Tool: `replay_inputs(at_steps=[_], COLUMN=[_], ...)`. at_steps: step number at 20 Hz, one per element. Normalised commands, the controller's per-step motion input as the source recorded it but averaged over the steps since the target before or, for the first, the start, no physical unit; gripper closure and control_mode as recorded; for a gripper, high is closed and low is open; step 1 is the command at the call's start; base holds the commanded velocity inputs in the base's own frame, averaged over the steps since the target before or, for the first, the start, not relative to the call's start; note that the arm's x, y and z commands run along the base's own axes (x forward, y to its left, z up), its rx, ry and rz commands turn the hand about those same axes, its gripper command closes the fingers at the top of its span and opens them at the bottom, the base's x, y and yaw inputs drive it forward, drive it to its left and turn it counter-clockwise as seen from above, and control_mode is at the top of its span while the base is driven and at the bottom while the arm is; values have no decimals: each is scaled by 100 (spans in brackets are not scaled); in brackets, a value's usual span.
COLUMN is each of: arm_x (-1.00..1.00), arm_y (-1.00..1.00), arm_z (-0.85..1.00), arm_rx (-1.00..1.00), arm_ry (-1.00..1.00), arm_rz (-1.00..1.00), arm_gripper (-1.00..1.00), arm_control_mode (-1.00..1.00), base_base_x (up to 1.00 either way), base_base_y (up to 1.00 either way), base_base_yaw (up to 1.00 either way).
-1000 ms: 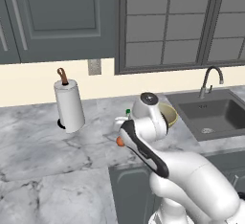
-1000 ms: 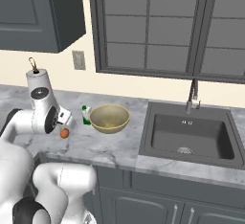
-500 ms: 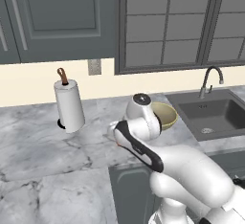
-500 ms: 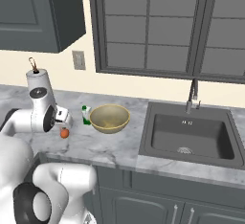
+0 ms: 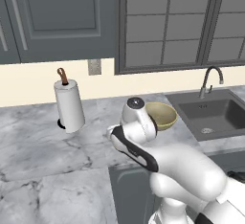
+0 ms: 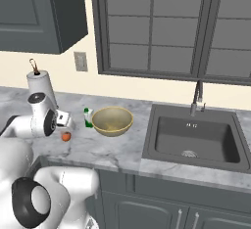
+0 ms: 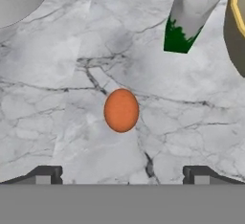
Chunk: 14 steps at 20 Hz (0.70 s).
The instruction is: Gather the eggs and milk located in the vicinity of the sink area and place them right next to the bowl.
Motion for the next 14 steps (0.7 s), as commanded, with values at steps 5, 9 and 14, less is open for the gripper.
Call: replay_inputs(at_steps=[5,9,14], arm_x=[33,22,1], arm_y=[0,0,0], arm_z=[-10,-18,-20], arm_rx=[0,0,0], arm_ry=[1,2,2], arm_rz=[0,0,0], arm_gripper=[-100,-100,-100], arm_control_mode=[-100,-100,-100], base_base_x=[0,0,0], base_base_y=[0,0,0], base_base_yaw=[0,0,0])
